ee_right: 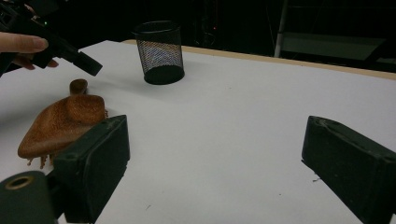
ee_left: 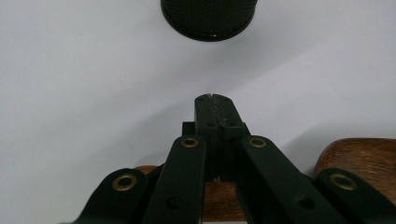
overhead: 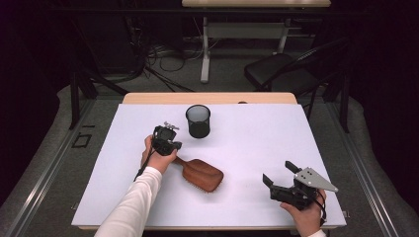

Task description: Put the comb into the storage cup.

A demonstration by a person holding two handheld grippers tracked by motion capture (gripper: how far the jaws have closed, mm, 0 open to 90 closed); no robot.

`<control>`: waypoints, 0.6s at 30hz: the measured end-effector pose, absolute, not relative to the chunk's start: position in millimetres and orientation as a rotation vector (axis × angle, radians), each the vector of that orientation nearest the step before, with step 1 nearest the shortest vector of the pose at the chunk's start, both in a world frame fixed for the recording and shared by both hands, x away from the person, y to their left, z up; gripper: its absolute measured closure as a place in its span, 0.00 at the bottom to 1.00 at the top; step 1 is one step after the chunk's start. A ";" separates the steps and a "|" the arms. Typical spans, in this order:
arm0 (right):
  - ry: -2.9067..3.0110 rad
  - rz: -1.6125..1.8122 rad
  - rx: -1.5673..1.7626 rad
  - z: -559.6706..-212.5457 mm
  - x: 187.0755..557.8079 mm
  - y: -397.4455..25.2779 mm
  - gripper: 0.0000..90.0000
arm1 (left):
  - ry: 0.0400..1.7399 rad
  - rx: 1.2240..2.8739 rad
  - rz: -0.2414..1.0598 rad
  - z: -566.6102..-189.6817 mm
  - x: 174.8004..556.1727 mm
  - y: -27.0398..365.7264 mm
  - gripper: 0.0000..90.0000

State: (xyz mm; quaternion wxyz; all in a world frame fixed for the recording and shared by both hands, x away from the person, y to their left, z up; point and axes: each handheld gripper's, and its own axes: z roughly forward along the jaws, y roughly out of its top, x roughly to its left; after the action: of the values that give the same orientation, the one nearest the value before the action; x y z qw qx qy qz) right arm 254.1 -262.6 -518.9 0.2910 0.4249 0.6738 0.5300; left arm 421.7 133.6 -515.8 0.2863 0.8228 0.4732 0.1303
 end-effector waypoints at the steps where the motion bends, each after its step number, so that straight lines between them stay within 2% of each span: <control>1: 1.796 1.413 1.133 -518.9 254.1 -262.5 0.08 | 1.271 2.204 0.353 -516.2 422.0 133.7 1.00; 18: 1.800 1.414 1.132 -519.0 254.2 -262.5 0.08 | 1.294 2.258 0.324 -525.7 424.2 131.2 1.00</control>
State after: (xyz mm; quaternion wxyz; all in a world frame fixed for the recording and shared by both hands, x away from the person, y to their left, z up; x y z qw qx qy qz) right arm 254.2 -262.5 -519.0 0.2900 0.4244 0.6745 0.5299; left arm 424.2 131.2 -525.7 0.2567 0.8320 0.4770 0.1196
